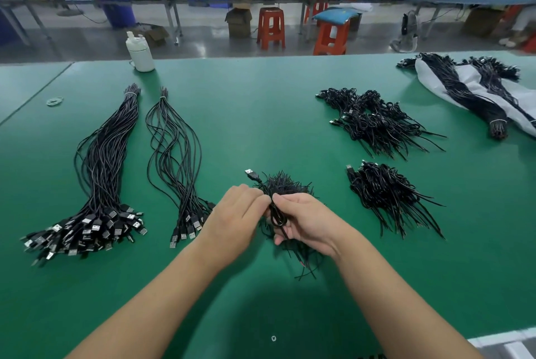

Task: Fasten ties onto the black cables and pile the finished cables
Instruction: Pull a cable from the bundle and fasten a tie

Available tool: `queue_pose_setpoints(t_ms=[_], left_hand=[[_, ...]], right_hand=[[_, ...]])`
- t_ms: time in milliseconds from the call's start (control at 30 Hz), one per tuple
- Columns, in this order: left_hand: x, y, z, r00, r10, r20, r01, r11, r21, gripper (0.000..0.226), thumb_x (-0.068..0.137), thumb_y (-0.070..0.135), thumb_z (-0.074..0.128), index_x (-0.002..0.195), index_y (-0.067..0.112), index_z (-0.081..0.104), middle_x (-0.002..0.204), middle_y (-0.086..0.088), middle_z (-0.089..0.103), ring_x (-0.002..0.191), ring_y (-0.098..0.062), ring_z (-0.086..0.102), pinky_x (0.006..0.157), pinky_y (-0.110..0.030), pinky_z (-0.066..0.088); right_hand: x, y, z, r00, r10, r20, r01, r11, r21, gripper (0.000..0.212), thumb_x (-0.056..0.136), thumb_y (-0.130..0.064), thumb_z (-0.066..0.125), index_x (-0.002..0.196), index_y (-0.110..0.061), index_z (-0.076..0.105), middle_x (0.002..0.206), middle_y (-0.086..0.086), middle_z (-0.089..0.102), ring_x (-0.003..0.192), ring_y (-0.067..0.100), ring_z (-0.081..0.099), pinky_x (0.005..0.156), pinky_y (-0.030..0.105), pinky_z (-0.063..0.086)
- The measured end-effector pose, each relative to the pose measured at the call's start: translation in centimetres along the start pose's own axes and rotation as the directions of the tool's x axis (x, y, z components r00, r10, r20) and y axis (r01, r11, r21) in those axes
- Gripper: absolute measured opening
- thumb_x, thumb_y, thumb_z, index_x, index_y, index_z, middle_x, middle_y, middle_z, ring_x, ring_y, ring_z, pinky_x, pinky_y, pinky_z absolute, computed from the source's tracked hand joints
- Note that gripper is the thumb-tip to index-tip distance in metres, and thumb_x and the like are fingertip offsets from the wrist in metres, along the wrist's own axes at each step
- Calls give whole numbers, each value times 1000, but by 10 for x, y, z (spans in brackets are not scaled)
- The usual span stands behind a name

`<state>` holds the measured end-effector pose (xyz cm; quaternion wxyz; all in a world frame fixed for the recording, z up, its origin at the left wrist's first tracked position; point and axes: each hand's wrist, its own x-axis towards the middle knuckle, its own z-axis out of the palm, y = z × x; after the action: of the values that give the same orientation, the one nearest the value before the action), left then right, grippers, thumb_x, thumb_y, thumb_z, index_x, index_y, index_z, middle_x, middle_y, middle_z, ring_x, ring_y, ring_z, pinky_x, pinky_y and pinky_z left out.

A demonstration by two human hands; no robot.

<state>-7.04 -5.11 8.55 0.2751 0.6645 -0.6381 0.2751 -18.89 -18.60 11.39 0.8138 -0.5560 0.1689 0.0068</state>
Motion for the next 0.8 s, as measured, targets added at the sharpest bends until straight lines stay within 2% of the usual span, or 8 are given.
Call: queue_pose_setpoints(t_ms=[100, 200, 267, 333, 400, 500, 600, 800], left_hand=[[0, -3, 4, 1000, -9, -19, 9, 1000, 21, 21, 100, 2, 45, 103, 2, 65, 94, -11, 60, 75, -27, 48, 69, -36, 42], [-2, -8, 11, 995, -101, -14, 101, 995, 19, 17, 100, 11, 55, 105, 2, 68, 97, -10, 63, 81, -24, 54, 75, -34, 46], [-11, -15, 16, 976, -216, 36, 215, 976, 38, 23, 99, 17, 52, 109, 2, 67, 102, -10, 65, 89, -23, 58, 81, -34, 49], [-26, -24, 20, 939, -326, 110, 317, 944, 89, 30, 97, 20, 48, 111, 2, 66, 105, -11, 64, 95, -24, 58, 84, -36, 50], [-49, -34, 23, 895, -400, 195, 374, 914, 160, 34, 94, 20, 44, 110, 2, 66, 107, -11, 64, 97, -26, 58, 83, -37, 47], [-79, -45, 28, 822, -486, 298, 420, 870, 259, 34, 89, 20, 42, 107, 5, 66, 108, -10, 61, 100, -29, 57, 82, -39, 43], [-89, -49, 32, 766, -578, 281, 500, 811, 304, 29, 85, 18, 47, 102, 8, 67, 106, -6, 61, 103, -26, 55, 84, -39, 39], [-93, -49, 35, 761, -595, 258, 516, 796, 316, 38, 84, 22, 39, 102, 6, 69, 105, -7, 62, 103, -26, 56, 89, -39, 37]], right_hand=[[2, 0, -3, 999, -12, -52, 8, 997, -77, 32, 103, -27, 52, 81, -9, 67, 65, 4, 59, 54, 16, 49, 55, 30, 54], [4, -3, -13, 977, -95, -190, 27, 942, -335, 31, 102, -29, 54, 84, -9, 69, 65, 1, 60, 51, 11, 53, 55, 25, 52], [4, -5, -29, 934, -209, -289, -41, 742, -669, 33, 101, -35, 53, 81, -15, 70, 62, -5, 62, 49, 7, 53, 54, 22, 49], [3, -5, -51, 888, -311, -339, -188, 429, -884, 35, 100, -43, 51, 82, -19, 70, 61, -6, 62, 47, 5, 48, 49, 19, 40], [1, -3, -76, 850, -343, -400, -317, 273, -908, 39, 101, -43, 50, 79, -17, 67, 59, -4, 61, 44, 7, 44, 45, 18, 36], [0, -1, -112, 799, -331, -503, -490, 128, -862, 40, 103, -39, 49, 77, -12, 63, 60, 0, 60, 46, 11, 48, 44, 21, 39], [3, 1, -140, 746, -309, -590, -602, 66, -796, 42, 101, -39, 52, 76, -6, 59, 63, 4, 59, 51, 17, 51, 45, 25, 38], [18, 13, -157, 738, -262, -622, -636, 39, -770, 37, 100, -32, 57, 74, -6, 51, 66, 6, 55, 54, 20, 51, 53, 29, 42]])
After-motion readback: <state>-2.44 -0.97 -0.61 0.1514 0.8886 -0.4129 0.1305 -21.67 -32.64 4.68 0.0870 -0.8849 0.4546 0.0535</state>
